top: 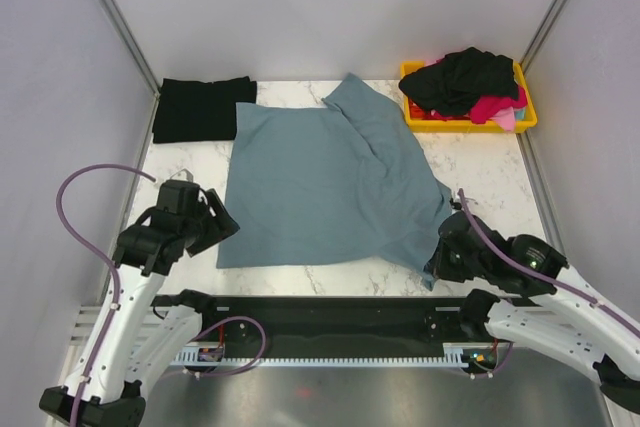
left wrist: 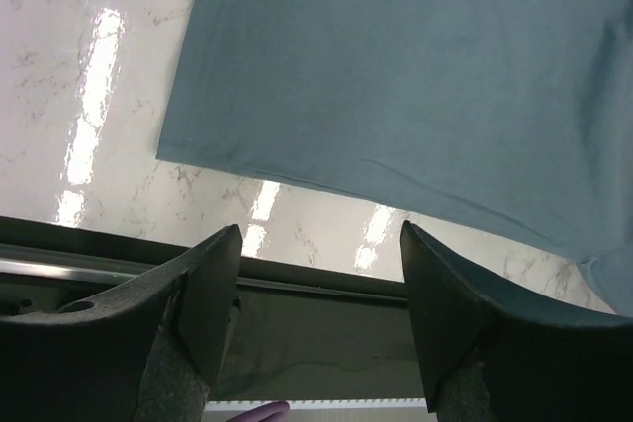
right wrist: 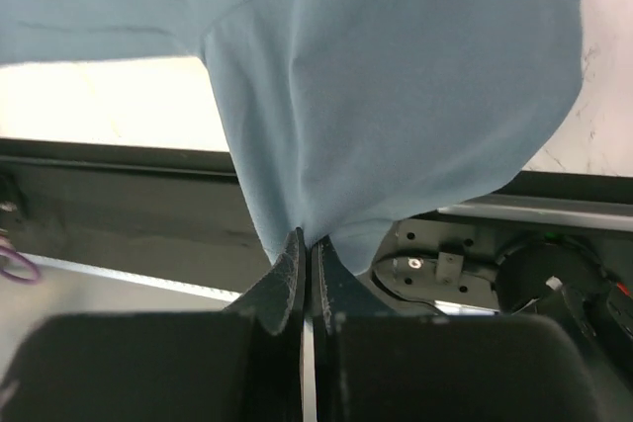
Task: Fold and stack the t-shirts
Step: Flatten the tshirt out, then fold the tshirt
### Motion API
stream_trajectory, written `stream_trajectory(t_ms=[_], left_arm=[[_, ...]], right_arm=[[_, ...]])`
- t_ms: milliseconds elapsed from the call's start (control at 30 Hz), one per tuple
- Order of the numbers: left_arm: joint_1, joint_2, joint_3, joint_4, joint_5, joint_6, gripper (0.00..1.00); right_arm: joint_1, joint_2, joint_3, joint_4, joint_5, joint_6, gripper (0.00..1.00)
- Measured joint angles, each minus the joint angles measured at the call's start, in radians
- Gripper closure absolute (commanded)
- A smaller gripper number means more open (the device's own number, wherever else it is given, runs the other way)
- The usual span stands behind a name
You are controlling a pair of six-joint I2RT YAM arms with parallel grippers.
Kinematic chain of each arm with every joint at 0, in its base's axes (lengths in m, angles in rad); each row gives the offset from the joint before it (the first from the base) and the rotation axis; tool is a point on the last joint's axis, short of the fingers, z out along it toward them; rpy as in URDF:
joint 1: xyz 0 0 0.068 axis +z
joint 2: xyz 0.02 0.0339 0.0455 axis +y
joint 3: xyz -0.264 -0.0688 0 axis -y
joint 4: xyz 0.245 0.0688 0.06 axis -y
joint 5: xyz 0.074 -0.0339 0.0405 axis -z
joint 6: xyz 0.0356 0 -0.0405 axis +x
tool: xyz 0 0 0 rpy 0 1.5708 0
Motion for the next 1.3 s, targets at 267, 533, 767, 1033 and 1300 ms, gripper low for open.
stream_trajectory(t_ms=[267,533,767,1033,1300], left_arm=[[0.000,0.050,-0.096,-0.011,0.000,-0.090,0.28],[-0.009,0.080,-0.173,-0.013,0.016,-0.160,0.31],[-0.151,0.109,-0.179,-0.055,-0.047,-0.270,0.32],[-0.285,0.251,-0.180,-0.064,-0.150,-0.438,0.34],[-0.275,0.465,-0.256,0.121,-0.186,-0.476,0.32]], right_arm=[[0.000,0.095,-0.129,0.075,-0.085,-0.047,0.24],[0.003,0.187,-0.182,0.141,-0.101,-0.087,0.02],[0.069,0.275,-0.204,0.177,-0.067,-0.088,0.02],[0.196,0.364,-0.215,0.260,-0.056,-0.065,0.03],[0.196,0.420,-0.215,0.328,-0.048,-0.101,0.03]])
